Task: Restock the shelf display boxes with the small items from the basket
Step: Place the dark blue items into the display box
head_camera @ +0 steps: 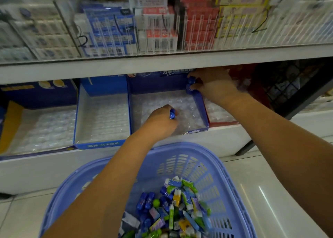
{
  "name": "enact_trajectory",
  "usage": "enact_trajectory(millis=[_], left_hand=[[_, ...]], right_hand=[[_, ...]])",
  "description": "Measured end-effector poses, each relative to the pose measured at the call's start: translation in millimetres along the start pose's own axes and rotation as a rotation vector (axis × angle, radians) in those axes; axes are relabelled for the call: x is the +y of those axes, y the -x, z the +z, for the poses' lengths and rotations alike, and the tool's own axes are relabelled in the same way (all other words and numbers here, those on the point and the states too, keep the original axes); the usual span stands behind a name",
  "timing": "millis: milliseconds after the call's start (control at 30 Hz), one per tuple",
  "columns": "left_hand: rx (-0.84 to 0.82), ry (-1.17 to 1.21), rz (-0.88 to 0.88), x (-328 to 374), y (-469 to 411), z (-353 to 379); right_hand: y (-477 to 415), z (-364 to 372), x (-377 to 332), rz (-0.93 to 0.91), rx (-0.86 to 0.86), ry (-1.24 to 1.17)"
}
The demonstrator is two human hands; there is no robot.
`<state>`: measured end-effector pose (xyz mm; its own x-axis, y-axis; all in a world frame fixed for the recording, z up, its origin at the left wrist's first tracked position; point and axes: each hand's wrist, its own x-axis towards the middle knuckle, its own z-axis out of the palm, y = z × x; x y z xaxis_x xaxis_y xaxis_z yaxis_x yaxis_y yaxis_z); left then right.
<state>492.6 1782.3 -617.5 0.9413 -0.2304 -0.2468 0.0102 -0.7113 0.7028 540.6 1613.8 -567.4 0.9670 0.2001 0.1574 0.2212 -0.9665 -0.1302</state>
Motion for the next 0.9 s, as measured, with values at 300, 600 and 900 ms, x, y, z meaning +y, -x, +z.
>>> enact_trajectory(millis=[300,600,900], left_hand=[[-0.037,0.068,-0.017,-4.1,-3.0,-3.8],[-0.075,0.139,-0.044,-5.2,-2.5,-7.3],[-0.036,0.847,-0.059,-0.2,18.8,-13.7]], right_hand=[[-16.7,3.4,-1.7,0.047,-0.167,-0.076],[-34.3,7.5,-1.5,0.128,-0.304,-0.029],[9.2,-8.8,-23.3,0.12,-0.04,-0.258]])
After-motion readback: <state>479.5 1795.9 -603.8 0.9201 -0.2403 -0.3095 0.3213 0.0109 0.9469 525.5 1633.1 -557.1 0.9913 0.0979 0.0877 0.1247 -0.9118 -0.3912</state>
